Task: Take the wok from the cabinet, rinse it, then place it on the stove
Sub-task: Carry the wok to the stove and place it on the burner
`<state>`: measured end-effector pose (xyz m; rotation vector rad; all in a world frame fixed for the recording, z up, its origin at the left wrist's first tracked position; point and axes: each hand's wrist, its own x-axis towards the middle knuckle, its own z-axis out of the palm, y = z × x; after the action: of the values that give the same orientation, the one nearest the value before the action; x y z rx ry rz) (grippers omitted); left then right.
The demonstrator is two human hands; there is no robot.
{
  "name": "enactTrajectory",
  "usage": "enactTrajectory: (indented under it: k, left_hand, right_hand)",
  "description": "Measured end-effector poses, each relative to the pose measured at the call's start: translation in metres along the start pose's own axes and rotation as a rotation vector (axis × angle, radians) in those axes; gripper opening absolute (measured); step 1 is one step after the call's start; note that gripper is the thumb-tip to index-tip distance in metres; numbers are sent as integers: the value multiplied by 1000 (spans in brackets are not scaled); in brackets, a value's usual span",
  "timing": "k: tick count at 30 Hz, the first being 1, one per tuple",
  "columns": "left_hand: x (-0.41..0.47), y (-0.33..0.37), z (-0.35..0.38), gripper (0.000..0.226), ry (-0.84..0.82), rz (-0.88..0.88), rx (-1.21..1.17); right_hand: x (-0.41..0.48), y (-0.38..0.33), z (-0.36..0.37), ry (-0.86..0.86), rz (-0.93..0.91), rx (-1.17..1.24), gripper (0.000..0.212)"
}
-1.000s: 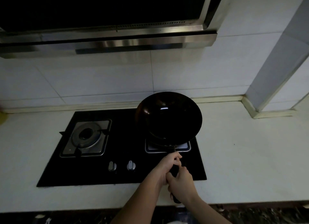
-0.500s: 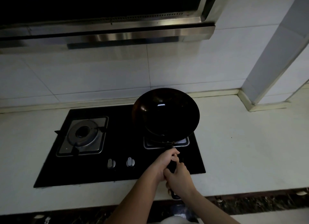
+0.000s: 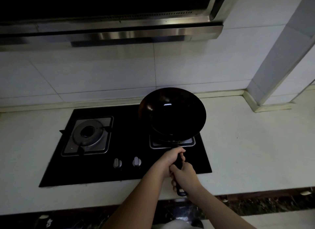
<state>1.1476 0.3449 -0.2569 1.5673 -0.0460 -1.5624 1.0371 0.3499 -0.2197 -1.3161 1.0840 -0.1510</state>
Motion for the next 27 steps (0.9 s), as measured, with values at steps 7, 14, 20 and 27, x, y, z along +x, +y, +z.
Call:
enactTrajectory:
  k: [7, 14, 20, 27]
  left_hand:
    - [-4, 6, -1, 17, 71, 113, 121]
    - [3, 2, -2, 10, 71, 148, 115]
    - [-8, 3, 5, 12, 83, 160, 104]
    - [-32, -8, 8, 54, 253, 249, 287]
  right_hand:
    - [-15, 2, 7, 20, 30, 150, 23]
    - [-20, 0, 13, 75, 81, 66, 14]
    - [-24, 1, 9, 78, 75, 68, 15]
    - [-29, 6, -1, 40, -14, -63, 20]
